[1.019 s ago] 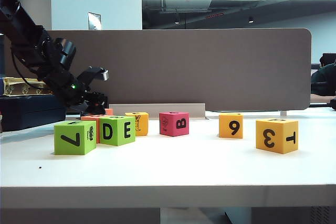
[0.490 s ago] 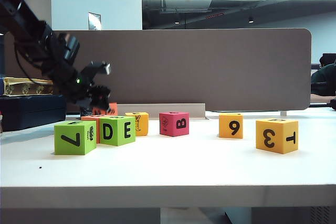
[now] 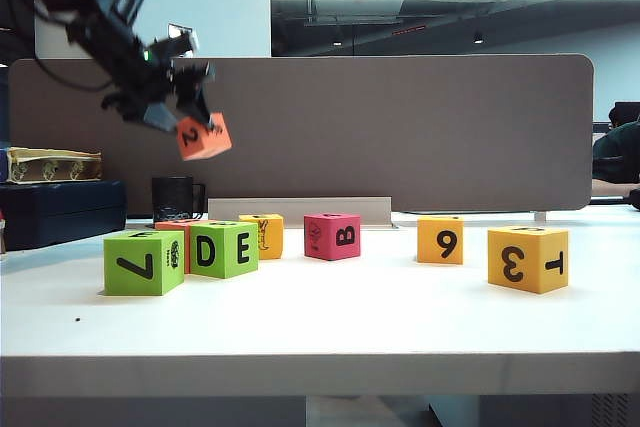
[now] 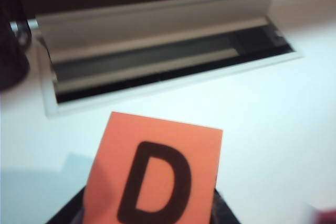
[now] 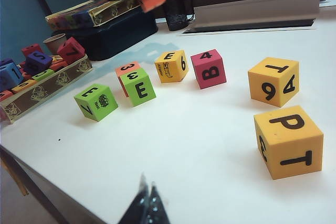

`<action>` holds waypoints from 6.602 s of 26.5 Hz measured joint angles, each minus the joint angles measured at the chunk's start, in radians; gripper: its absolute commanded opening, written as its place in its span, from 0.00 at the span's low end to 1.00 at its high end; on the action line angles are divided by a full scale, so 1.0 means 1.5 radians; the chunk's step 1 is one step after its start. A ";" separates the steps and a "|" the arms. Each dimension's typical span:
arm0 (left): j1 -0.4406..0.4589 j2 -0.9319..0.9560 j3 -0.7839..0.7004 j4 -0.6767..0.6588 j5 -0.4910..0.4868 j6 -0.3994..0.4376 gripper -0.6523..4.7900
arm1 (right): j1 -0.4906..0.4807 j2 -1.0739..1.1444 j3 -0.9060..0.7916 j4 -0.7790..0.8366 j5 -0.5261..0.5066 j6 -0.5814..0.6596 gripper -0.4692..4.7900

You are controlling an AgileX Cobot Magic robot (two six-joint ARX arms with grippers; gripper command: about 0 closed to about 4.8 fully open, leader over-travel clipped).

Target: Select the appropriate blocks from the scattered letter blocks on the table and arrange them in a row to spell out "DEEP".

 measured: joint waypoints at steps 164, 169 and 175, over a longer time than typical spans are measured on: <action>-0.314 -0.256 -0.279 -0.334 -0.213 -0.276 0.60 | 0.000 0.000 0.000 0.005 -0.013 0.015 0.08; -0.371 -0.253 -0.279 -0.263 -0.230 -0.279 0.60 | 0.000 0.000 0.000 0.005 -0.013 0.014 0.08; -0.432 -0.221 -0.278 -0.154 -0.275 -0.293 0.55 | 0.000 0.000 0.000 0.004 -0.013 0.015 0.08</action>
